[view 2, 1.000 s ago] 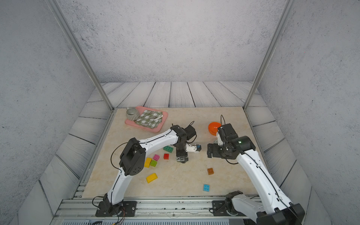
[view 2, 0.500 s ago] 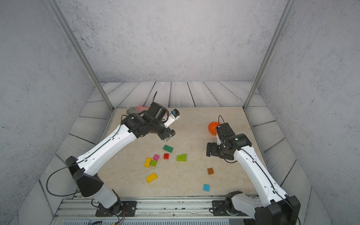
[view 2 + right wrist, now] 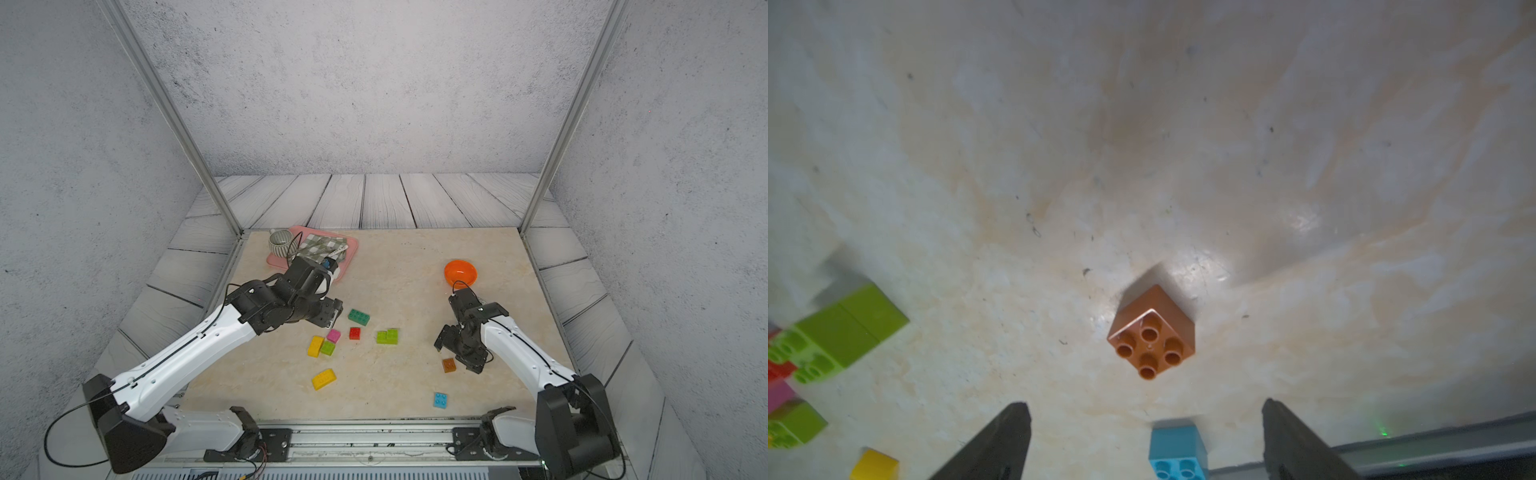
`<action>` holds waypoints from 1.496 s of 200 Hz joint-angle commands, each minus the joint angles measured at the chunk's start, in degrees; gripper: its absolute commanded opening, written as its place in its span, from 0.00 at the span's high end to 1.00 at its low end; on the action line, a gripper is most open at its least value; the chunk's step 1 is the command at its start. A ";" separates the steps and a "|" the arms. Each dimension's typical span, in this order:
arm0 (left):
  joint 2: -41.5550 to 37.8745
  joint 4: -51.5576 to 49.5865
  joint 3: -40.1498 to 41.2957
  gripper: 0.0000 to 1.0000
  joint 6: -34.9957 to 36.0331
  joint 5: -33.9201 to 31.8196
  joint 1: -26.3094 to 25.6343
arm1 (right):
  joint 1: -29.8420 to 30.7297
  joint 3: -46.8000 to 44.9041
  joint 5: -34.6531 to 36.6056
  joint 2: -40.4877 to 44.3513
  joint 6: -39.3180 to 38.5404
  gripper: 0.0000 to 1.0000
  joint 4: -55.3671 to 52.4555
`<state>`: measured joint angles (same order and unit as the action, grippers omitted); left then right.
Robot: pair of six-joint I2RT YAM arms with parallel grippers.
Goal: Assemble the letter s with lego
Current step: Adjust the lego brick at the center of the board.
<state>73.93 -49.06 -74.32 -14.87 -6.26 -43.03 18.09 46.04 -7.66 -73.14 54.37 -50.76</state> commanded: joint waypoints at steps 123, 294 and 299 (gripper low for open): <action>-1.26 4.75 2.21 0.29 0.20 0.81 2.77 | 1.36 -6.36 -1.98 -5.58 10.64 0.37 8.25; -3.53 5.97 2.78 0.30 -0.24 0.90 4.00 | 21.29 19.36 -1.46 -24.15 -13.70 0.63 0.63; -3.62 5.89 2.71 0.30 -0.24 0.90 4.00 | 21.94 20.08 -1.83 -25.11 -13.96 0.63 0.60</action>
<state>71.70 -43.46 -72.10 -15.27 -5.56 -39.51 37.06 63.35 -8.27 -94.39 45.21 -47.51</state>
